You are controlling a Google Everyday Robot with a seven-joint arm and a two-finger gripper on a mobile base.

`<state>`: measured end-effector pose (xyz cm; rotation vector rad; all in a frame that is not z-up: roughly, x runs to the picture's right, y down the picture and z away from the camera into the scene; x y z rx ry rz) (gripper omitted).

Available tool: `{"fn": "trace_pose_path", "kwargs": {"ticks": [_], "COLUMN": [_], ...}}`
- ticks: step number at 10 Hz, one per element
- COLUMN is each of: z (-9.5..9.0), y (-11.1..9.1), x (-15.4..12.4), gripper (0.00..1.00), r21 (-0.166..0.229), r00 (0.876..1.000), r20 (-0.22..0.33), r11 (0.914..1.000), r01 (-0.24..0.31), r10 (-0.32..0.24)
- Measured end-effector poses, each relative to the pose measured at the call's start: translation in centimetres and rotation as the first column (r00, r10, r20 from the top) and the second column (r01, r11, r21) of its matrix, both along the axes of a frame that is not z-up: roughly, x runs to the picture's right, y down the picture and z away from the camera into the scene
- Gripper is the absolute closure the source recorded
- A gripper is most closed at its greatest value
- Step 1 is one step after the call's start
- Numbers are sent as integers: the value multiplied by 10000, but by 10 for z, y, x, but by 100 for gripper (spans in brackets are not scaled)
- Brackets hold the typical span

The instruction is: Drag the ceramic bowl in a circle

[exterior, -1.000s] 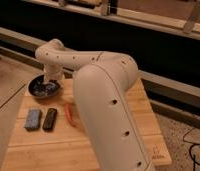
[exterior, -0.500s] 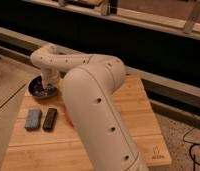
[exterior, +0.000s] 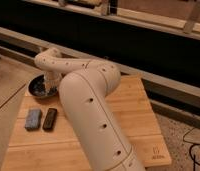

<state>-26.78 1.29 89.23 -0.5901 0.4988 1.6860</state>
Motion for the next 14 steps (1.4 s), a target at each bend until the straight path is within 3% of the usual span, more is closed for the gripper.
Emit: {"fn": "trace_pose_path", "kwargs": {"ticks": [3,4,11,12,14], "z": [2,2,-15,-20,-37], "y": [-8,-11,-21,-17,-2], "x": [-10,-11,-41,-40,-25], "gripper": [93,98,100,100,100], "r21": [363,442,1053,987,395], "r00": [9989,9987,9881,9879,9920], "r20": [340,396,1303,1347,1259], "r11": [9989,9986,9921,9931,9992], "r01": [307,296,681,632,-117], "r10": [-319,-314,-816,-763,66]}}
